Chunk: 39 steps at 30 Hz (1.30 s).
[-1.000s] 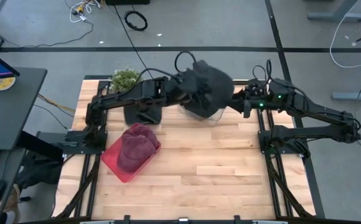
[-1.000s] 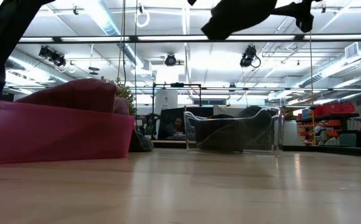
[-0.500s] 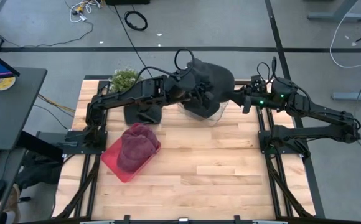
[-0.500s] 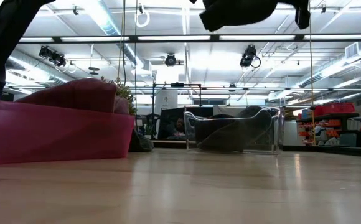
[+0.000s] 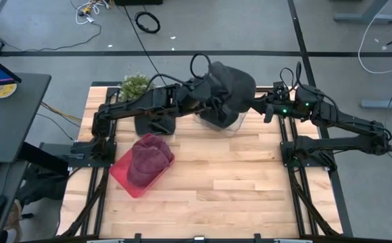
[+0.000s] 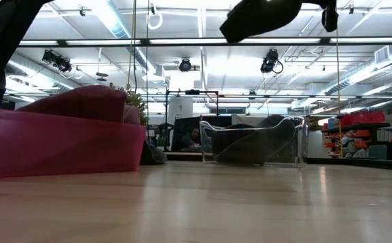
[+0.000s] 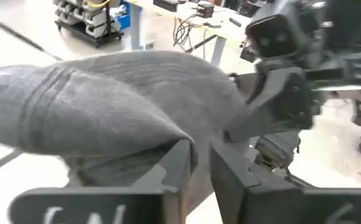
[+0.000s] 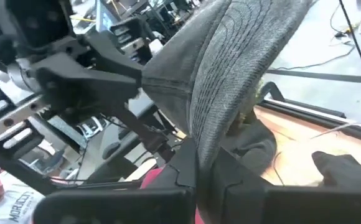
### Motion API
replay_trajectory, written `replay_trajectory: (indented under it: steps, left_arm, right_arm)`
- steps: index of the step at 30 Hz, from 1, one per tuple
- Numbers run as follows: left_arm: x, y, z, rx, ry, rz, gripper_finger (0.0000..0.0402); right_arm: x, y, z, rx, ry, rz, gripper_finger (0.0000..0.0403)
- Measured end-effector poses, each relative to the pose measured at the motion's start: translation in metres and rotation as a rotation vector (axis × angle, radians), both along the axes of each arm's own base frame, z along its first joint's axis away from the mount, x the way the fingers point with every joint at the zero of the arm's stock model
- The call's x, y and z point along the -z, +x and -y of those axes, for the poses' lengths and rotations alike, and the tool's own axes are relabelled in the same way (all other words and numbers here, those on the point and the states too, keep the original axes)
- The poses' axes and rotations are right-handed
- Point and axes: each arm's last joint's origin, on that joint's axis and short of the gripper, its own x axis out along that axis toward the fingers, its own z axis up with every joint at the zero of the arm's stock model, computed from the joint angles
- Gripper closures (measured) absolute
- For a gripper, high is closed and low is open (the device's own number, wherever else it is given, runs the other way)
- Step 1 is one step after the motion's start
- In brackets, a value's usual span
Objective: Pick & Place hat
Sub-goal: Put the bottom black cap into the transparent bin
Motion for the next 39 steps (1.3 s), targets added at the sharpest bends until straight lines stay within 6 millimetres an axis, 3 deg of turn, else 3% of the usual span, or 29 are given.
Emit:
replay_trajectory:
  steps: [8,11,16,25,30,39]
  left_arm:
    - [-0.032,-0.033,0.003,0.031,0.082,0.017,0.0259]
    - [-0.044,-0.05,0.001,-0.025,0.102,0.026,0.0247]
    - [-0.056,-0.077,0.0,-0.057,0.114,-0.013,0.0246]
    - [-0.057,-0.09,0.001,-0.048,0.107,-0.069,0.0267]
    - [-0.053,-0.093,0.001,-0.043,0.107,-0.115,0.0274]
    - [-0.045,-0.096,0.002,-0.034,0.107,-0.209,0.0275]
  right_arm:
    - [0.006,-0.013,-0.002,0.04,0.001,-0.084,0.0397]
    - [0.008,-0.016,-0.003,0.044,-0.036,-0.125,0.0397]
    - [-0.005,-0.013,0.002,0.025,-0.125,-0.217,0.0397]
    - [-0.024,0.028,0.041,-0.147,-0.106,-0.543,0.0397]
    - [-0.022,0.056,0.069,-0.274,-0.08,-0.652,0.0397]
    - [0.013,0.09,0.109,-0.381,-0.081,-0.884,0.0397]
